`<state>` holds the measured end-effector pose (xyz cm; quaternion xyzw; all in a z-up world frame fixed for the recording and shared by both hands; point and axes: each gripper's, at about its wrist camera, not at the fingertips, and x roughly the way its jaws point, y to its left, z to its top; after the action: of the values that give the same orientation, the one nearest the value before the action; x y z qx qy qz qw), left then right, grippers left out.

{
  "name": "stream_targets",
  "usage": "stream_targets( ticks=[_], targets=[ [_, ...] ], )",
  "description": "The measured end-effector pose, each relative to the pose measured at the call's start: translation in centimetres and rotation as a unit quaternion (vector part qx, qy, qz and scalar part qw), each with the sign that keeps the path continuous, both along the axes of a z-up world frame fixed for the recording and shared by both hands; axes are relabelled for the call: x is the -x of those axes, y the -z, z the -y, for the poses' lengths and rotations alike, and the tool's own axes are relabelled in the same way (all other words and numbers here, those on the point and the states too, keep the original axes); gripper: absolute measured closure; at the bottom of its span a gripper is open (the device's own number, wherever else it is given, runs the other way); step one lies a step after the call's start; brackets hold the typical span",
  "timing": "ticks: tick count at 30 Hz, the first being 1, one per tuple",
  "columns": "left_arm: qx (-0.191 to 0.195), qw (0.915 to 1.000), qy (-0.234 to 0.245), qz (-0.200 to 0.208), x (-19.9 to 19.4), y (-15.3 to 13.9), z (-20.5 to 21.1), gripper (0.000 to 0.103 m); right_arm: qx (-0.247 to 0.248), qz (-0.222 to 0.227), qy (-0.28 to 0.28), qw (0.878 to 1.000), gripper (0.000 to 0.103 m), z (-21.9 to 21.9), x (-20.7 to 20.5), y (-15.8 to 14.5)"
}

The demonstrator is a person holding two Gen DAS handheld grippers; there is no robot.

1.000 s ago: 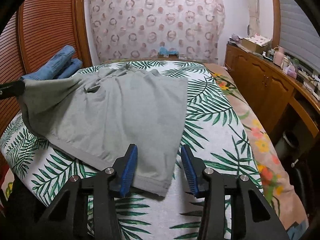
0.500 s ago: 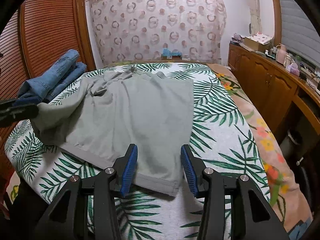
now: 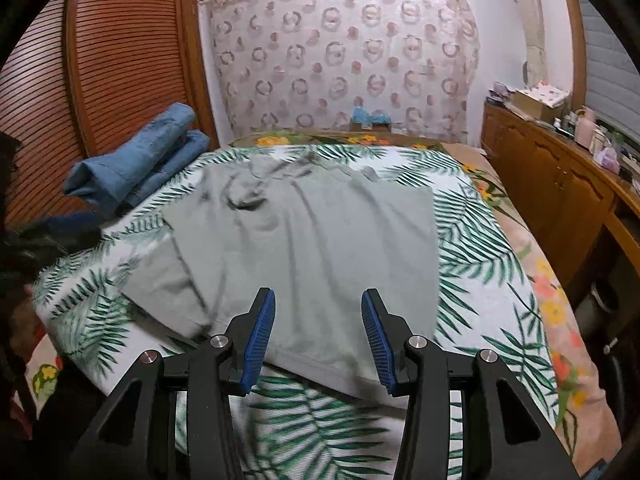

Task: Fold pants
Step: 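Move the right gripper to the garment edge and close on it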

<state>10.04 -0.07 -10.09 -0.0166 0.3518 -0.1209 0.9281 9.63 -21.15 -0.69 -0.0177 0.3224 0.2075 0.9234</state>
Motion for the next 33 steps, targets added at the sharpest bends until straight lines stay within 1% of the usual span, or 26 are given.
stream_targets(
  ticks=[2,6,10,13,16,22,24,26,28,33],
  targets=[
    [0.002,0.9999,0.001,-0.012,-0.2,0.9,-0.1,0.024,-0.005,-0.001,-0.016,1.0,0.056,-0.6,0.1,-0.1],
    [-0.011,0.9996,-0.002,-0.027,-0.3,2.2,0.2,0.024,-0.005,-0.003,-0.051,0.999,0.056,-1.9,0.1,0.3],
    [-0.017,0.9993,-0.005,-0.032,-0.2,3.0,0.1,0.024,0.008,-0.013,-0.076,0.997,0.071,-3.2,-0.3,1.4],
    [-0.013,0.9991,-0.007,-0.039,-0.4,3.6,-0.2,0.024,0.006,-0.028,-0.09,0.996,0.078,-3.6,-1.0,2.3],
    [-0.005,0.9989,-0.01,-0.044,-0.5,4.0,-0.6,0.024,0.005,-0.042,-0.099,0.994,0.079,-3.8,-1.7,2.9],
    [-0.001,0.9992,-0.011,-0.038,-0.4,4.4,-0.8,0.024,0.027,-0.06,-0.104,0.992,0.079,-4.9,-3.2,4.0],
    [-0.001,0.9993,-0.01,-0.037,-0.4,4.4,-0.8,0.024,0.033,-0.062,-0.108,0.992,0.079,-5.5,-3.3,3.8],
    [0.0,0.9993,-0.01,-0.037,-0.3,4.4,-0.8,0.024,0.033,-0.064,-0.114,0.991,0.091,-5.5,-3.4,3.1],
    [0.0,0.9992,-0.011,-0.038,-0.3,4.4,-0.8,0.024,0.037,-0.052,-0.112,0.992,0.098,-5.3,-3.6,2.5],
    [0.001,0.9992,-0.011,-0.038,-0.2,4.0,-0.6,0.024,0.025,-0.031,-0.119,0.992,0.1,-5.2,-2.7,1.0]
  ],
)
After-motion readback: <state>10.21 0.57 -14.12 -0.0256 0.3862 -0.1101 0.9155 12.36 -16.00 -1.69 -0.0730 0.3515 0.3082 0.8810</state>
